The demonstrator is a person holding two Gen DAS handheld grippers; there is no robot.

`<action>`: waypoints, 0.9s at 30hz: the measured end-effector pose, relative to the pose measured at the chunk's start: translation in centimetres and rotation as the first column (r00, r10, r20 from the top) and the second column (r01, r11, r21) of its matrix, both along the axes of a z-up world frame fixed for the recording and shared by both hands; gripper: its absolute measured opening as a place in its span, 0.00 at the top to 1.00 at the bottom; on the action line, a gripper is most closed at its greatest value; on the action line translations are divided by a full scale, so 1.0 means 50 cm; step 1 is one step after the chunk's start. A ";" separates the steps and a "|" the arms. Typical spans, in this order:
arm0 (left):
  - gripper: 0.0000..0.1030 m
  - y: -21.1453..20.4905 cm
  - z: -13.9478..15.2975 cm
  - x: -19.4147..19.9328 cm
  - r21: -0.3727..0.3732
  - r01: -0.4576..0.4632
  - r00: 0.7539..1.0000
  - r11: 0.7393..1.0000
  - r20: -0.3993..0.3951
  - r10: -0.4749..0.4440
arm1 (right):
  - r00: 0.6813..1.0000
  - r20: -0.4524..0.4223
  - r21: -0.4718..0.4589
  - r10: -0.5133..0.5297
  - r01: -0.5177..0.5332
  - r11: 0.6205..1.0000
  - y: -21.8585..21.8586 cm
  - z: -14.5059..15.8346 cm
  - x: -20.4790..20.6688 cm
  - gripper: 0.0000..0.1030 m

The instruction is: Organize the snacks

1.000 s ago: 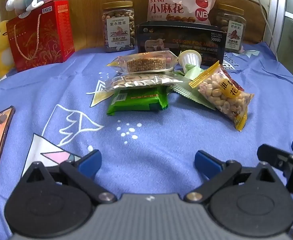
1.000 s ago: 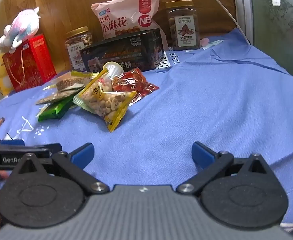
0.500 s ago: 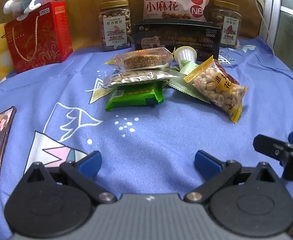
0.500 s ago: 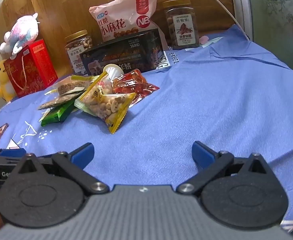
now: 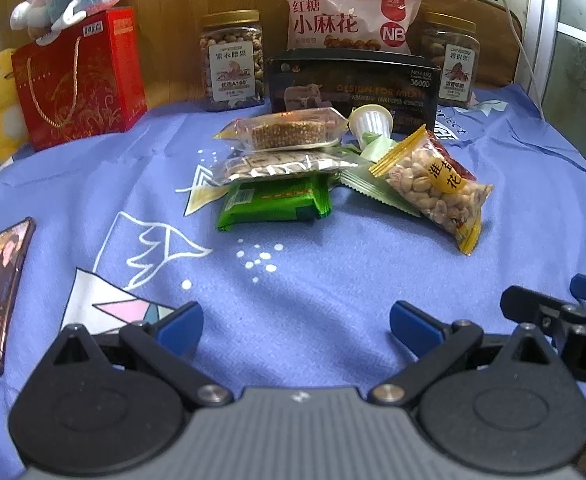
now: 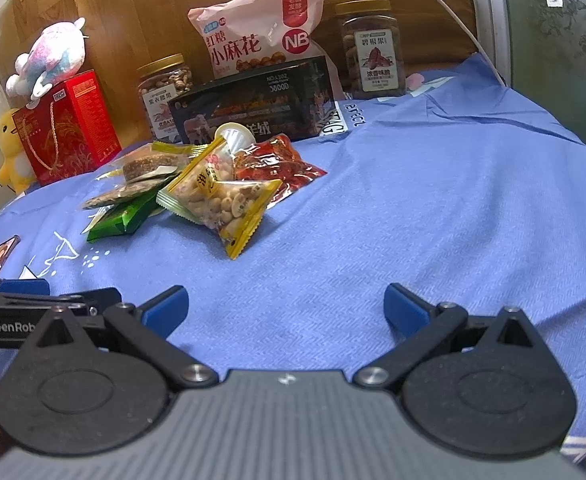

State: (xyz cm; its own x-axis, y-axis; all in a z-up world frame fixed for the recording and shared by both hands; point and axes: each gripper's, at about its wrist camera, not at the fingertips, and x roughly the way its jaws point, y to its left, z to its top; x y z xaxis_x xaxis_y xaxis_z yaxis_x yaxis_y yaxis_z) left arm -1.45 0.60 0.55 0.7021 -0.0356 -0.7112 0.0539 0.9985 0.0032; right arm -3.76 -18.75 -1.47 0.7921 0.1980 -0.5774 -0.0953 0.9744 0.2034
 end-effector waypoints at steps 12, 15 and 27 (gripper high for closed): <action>0.00 0.005 -0.008 0.000 -0.016 0.000 1.000 1.000 -0.014 -0.001 | 1.000 0.002 -0.011 0.003 -0.003 1.000 0.002 -0.001 0.002 0.00; 0.00 0.004 -0.008 0.001 -0.015 -0.001 1.000 1.000 -0.013 0.000 | 1.000 0.002 -0.016 0.004 -0.004 1.000 0.003 -0.002 0.002 0.00; 0.00 0.003 -0.006 0.002 -0.020 0.000 1.000 1.000 -0.022 -0.001 | 1.000 0.002 -0.024 0.006 -0.006 1.000 0.006 -0.002 0.003 0.00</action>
